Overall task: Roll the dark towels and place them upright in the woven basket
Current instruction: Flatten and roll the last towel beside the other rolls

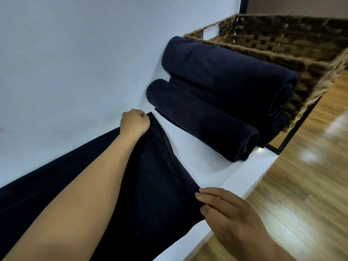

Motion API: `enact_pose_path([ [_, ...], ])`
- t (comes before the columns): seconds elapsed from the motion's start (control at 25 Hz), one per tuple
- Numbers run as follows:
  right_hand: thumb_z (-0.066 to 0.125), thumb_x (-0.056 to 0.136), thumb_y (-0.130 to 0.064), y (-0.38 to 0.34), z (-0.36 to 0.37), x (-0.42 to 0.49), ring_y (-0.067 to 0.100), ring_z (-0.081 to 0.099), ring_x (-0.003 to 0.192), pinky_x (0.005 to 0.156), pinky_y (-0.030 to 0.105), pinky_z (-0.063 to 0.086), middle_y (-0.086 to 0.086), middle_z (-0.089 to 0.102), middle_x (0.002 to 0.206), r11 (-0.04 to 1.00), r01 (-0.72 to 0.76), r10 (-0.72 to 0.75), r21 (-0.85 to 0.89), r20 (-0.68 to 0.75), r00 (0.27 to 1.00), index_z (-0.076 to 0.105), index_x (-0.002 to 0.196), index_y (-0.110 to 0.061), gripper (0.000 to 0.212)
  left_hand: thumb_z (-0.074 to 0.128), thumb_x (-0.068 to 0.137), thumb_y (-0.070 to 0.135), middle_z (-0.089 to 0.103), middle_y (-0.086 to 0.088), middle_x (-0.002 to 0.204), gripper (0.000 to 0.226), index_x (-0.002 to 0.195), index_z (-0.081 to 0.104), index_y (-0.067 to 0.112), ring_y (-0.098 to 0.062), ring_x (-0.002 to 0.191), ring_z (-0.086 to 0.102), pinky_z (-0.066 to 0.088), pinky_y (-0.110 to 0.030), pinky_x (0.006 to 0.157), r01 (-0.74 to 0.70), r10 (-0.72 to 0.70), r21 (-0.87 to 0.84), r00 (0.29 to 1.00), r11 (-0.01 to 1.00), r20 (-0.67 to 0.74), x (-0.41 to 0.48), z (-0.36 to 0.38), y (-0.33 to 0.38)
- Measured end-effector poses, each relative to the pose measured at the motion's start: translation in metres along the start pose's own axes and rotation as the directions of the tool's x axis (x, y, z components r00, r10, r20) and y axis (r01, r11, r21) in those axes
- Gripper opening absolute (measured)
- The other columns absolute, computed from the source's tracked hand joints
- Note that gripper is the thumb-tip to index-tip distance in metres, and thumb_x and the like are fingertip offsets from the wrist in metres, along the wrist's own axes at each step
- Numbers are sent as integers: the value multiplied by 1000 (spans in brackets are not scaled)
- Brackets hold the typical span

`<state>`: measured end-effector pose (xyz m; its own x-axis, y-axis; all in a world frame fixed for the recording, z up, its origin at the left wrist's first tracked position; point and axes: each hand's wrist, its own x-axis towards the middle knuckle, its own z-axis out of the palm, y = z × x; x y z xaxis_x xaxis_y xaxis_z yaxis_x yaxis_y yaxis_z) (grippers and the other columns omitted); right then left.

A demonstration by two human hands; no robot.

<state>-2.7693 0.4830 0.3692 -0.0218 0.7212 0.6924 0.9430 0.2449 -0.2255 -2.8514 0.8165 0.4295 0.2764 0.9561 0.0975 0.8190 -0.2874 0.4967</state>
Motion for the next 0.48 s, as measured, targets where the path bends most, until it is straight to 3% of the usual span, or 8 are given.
enact_pose_path([
  [0.08,73,74,3,0,-2,4,16,69,101,73,31,58,-1,75,100,1000,28,-28,-12,20,999,70,70,-11,15,34,85,45,64,-13,94,48,84,61,5,-29,81,60,48,-32,70,128,-126,-8,988,992,87,8,-7,15],
  [0.16,75,72,2,0,-3,6,14,70,99,72,30,58,-4,75,98,999,40,-40,1,39,998,71,69,-12,16,38,84,61,61,-10,106,61,100,60,6,-32,97,61,47,-33,79,134,-151,128,979,983,134,11,-8,29],
  [0.24,75,72,2,1,-4,7,13,70,99,71,30,58,-4,76,97,999,41,-41,14,43,998,71,69,-12,15,48,88,49,57,-9,112,40,96,55,10,-29,98,56,41,-31,73,34,-85,304,984,952,156,9,-4,37],
  [0.32,77,71,1,0,-5,8,13,70,98,70,30,58,-4,76,96,999,36,-37,19,46,998,72,68,-12,15,52,85,34,56,-9,111,23,86,52,11,-26,91,51,37,-29,66,3,-73,368,981,930,177,10,-1,41],
  [0.48,77,71,0,-7,-4,11,13,71,95,69,29,58,-4,76,95,999,53,-53,1,45,998,72,68,-14,15,62,80,35,49,-5,89,24,82,51,13,-25,80,57,41,-28,62,31,-123,357,963,934,239,14,-5,47],
])
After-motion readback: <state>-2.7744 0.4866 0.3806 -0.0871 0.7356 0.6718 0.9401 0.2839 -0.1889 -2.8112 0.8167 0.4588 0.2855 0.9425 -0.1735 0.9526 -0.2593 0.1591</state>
